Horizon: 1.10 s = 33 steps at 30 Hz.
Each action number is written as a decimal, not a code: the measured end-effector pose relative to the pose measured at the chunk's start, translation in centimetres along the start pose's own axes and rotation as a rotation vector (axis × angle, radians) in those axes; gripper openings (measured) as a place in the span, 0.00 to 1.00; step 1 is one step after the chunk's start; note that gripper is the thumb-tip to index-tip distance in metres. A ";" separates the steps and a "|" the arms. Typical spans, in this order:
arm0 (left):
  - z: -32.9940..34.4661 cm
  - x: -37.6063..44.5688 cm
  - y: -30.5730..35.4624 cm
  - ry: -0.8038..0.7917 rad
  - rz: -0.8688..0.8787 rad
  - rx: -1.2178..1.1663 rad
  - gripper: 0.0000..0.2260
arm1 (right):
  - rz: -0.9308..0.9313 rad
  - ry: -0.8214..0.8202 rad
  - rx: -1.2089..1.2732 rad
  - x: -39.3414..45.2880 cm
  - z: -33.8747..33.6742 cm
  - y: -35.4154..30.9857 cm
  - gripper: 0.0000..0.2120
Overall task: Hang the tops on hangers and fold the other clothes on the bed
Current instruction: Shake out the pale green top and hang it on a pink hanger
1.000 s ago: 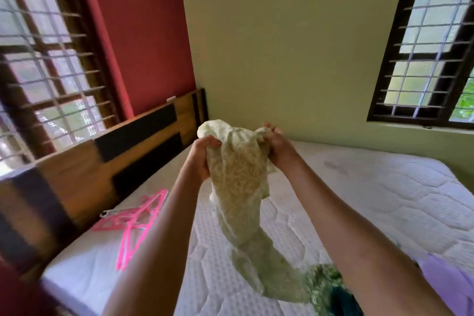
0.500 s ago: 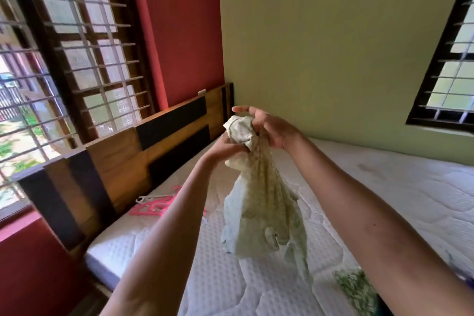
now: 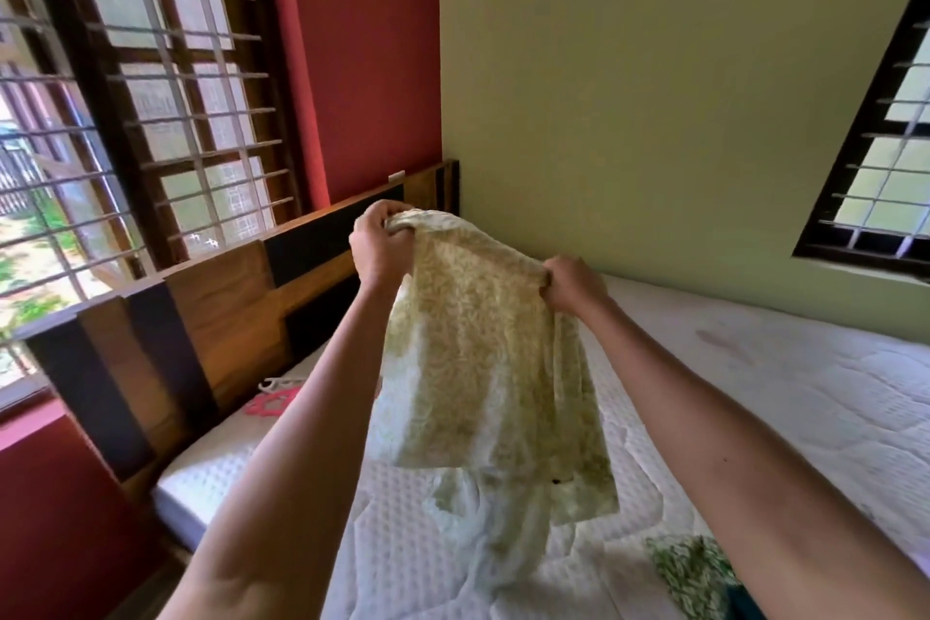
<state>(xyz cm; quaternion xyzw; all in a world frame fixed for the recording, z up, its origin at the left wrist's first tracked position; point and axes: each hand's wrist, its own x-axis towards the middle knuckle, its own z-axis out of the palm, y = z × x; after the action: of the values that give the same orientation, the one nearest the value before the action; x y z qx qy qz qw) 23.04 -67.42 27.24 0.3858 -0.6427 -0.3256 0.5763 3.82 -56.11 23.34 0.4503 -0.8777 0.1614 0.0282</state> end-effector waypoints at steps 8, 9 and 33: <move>0.0 -1.5 -3.2 -0.094 -0.322 0.579 0.25 | 0.398 -0.277 1.123 1.6 0.0 -2.0 0.13; 0.9 -2.7 -3.0 -0.115 -0.199 0.644 0.25 | 0.440 -0.325 1.269 1.7 -0.5 -2.7 0.14; 4.7 -5.0 -0.3 -0.417 -0.723 0.020 0.13 | 0.053 -0.165 0.849 0.8 -0.5 -0.4 0.10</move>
<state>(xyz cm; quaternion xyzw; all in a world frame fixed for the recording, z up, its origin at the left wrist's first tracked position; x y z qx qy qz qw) 18.63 -63.32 23.97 0.5181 -0.5718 -0.5718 0.2787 3.63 -56.78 24.06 0.4106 -0.7442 0.4720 -0.2341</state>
